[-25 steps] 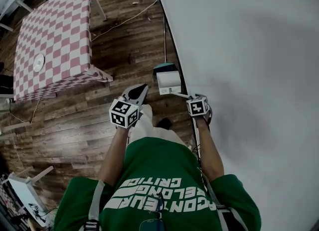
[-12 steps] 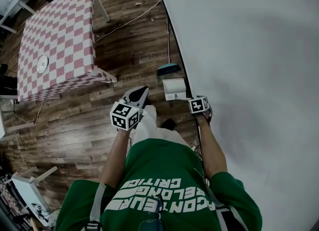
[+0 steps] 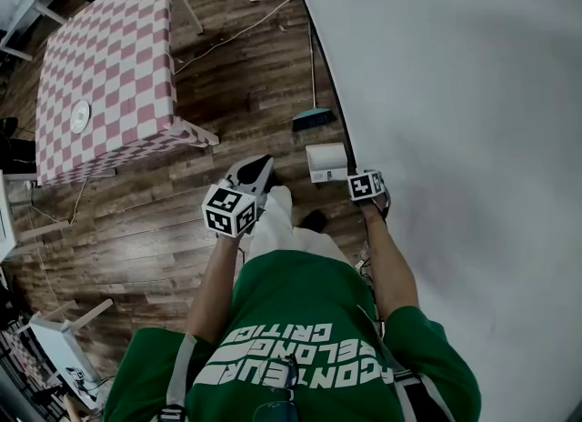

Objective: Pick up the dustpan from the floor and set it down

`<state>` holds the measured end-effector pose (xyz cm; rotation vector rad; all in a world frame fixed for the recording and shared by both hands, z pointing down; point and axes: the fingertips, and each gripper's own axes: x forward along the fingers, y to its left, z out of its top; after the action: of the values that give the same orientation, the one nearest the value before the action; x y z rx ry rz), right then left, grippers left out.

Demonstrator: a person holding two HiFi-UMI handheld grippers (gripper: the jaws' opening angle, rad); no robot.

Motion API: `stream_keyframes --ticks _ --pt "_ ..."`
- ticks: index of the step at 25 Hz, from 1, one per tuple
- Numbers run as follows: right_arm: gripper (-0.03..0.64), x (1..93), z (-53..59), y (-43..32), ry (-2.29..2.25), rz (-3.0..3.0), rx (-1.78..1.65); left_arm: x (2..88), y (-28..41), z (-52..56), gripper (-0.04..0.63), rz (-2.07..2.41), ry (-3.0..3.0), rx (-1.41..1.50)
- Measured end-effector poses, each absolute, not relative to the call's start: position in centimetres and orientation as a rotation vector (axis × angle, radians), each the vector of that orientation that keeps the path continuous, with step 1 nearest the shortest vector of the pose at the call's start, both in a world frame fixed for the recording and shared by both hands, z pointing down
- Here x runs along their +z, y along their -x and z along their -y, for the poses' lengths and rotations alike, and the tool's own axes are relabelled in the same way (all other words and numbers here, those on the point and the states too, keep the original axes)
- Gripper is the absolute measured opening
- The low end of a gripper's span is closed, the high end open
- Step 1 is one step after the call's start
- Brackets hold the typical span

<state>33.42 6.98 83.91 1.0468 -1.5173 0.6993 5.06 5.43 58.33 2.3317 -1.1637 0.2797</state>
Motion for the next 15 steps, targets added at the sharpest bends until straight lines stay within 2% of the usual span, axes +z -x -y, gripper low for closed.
stream_keyframes --ticks 10,15 --pt "0.114 84.1 -6.9 -33.1 -1.014 1.521 0.732 58.7 -5.8 -5.3 0.003 1.151 -2.329 0.294" --pt "0.182 84.2 -7.4 -32.7 -0.961 1.553 0.844 58.4 -6.5 -5.1 0.003 1.154 -2.337 0.299"
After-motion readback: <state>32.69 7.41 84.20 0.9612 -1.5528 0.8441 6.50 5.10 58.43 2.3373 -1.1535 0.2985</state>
